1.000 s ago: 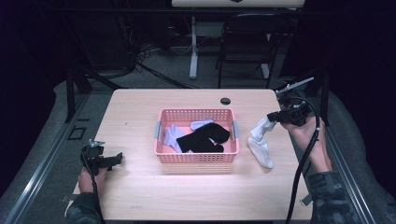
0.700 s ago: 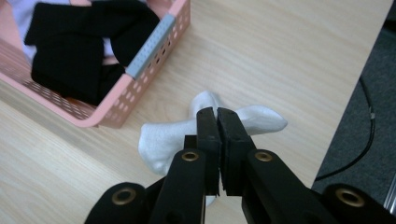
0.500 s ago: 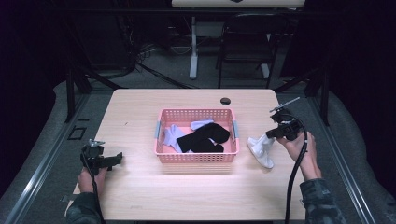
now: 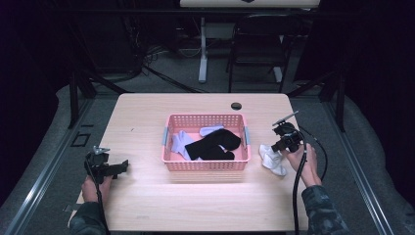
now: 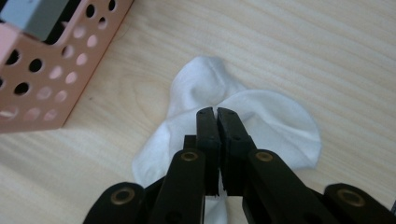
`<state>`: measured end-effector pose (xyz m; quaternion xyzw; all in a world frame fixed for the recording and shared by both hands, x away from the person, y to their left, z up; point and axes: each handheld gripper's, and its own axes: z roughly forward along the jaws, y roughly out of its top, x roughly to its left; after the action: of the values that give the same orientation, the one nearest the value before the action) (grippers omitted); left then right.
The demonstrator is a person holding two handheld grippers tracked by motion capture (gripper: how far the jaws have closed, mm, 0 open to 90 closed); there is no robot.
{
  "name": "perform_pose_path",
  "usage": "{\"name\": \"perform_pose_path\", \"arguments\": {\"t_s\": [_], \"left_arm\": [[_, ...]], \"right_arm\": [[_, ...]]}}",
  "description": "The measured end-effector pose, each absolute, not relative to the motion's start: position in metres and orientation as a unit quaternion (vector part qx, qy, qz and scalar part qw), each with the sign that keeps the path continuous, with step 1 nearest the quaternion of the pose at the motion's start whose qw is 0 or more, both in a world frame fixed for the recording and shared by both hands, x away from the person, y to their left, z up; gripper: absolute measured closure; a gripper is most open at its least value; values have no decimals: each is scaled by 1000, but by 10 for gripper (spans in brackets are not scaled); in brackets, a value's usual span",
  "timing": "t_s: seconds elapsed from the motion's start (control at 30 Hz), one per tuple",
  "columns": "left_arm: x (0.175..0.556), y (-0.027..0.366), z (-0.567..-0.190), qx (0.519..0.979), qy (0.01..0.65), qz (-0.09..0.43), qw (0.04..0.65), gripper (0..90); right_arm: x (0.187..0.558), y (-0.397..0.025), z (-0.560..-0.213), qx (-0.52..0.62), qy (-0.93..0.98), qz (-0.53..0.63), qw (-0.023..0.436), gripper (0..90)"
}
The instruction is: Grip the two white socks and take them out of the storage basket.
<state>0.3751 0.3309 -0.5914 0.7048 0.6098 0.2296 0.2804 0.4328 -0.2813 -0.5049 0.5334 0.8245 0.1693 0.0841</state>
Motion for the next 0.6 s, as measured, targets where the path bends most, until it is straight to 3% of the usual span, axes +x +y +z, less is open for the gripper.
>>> {"name": "perform_pose_path", "arguments": {"t_s": [0.23, 0.3, 0.6], "left_arm": [[375, 331, -592, 705, 610, 229, 282, 5], [375, 331, -592, 705, 610, 230, 281, 5], [375, 331, -592, 705, 610, 229, 282, 5]], "right_arm": [[441, -282, -521, 544, 821, 159, 69, 864], [442, -282, -521, 549, 816, 167, 73, 814], [435, -288, -506, 547, 808, 204, 83, 358]]}}
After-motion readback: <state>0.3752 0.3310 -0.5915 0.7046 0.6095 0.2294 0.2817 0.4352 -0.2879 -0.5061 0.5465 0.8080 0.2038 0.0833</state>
